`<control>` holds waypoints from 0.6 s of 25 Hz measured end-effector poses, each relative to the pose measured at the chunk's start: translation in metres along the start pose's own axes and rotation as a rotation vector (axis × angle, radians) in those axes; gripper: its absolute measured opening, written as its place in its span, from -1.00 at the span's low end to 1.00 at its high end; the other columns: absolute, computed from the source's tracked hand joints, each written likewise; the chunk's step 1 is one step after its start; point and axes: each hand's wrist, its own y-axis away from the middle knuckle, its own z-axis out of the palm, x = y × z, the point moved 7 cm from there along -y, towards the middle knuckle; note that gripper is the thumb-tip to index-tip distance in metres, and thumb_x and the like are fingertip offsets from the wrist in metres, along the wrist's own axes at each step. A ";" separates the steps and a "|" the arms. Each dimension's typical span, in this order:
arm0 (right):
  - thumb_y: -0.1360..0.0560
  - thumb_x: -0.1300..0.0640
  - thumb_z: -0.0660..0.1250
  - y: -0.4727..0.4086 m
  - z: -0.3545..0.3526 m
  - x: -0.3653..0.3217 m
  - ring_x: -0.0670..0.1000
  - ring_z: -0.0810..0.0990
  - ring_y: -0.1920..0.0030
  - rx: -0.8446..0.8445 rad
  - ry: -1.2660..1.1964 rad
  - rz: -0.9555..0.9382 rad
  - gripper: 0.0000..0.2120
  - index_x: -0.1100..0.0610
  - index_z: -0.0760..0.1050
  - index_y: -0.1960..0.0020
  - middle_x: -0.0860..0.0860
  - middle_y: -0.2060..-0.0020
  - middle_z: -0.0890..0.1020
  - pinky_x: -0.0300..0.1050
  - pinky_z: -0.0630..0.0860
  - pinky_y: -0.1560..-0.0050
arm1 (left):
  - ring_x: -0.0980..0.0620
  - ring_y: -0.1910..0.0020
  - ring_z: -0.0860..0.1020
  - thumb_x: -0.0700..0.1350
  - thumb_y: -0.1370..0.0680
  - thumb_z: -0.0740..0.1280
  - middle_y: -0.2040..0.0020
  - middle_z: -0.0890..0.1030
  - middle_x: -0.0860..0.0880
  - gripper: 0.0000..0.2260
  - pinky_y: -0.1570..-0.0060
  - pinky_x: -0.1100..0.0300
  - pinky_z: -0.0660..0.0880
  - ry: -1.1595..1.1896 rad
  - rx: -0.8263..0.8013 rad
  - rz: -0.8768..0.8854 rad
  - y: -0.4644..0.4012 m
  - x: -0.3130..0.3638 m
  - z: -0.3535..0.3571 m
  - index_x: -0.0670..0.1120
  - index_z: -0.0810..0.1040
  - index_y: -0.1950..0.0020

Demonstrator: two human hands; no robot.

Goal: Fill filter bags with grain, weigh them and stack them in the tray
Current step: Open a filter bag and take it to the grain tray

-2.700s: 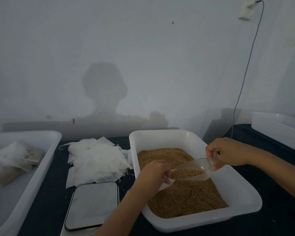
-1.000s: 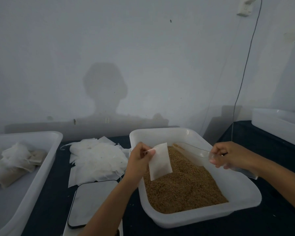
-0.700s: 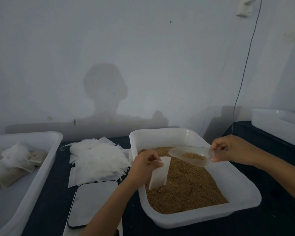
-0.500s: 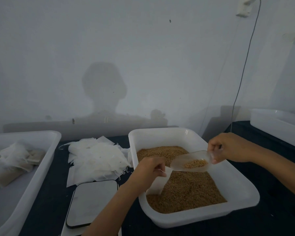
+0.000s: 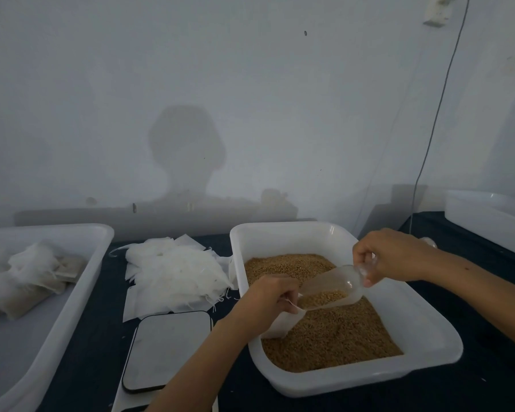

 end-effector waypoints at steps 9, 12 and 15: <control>-0.37 0.14 0.52 0.005 0.027 0.031 -0.08 0.60 0.12 -0.020 -0.384 0.020 -0.88 0.10 0.61 0.14 -0.04 0.15 0.65 -0.19 0.50 0.00 | 0.00 0.19 0.49 -0.28 -0.48 0.38 0.21 0.54 -0.06 -0.87 0.13 0.21 0.44 0.147 0.219 -0.101 0.004 -0.011 -0.014 -0.16 0.48 0.23; -0.40 0.18 0.49 0.006 0.040 0.042 -0.03 0.62 0.15 -0.007 -0.624 0.081 -0.90 0.12 0.61 0.11 0.03 0.11 0.66 -0.16 0.54 0.07 | 0.14 0.13 0.54 -0.27 -0.50 0.37 0.18 0.57 0.07 -0.81 0.08 0.37 0.47 0.363 0.392 -0.196 0.009 -0.020 -0.027 -0.04 0.47 0.24; -0.45 0.16 0.44 -0.002 0.053 0.049 -0.03 0.63 0.10 0.054 -0.755 0.178 -0.88 0.17 0.57 0.04 0.06 0.09 0.64 -0.20 0.55 0.13 | 0.22 0.15 0.54 -0.28 -0.50 0.37 0.22 0.58 0.13 -0.87 0.09 0.41 0.47 0.515 0.509 -0.212 0.011 -0.022 -0.041 -0.11 0.50 0.21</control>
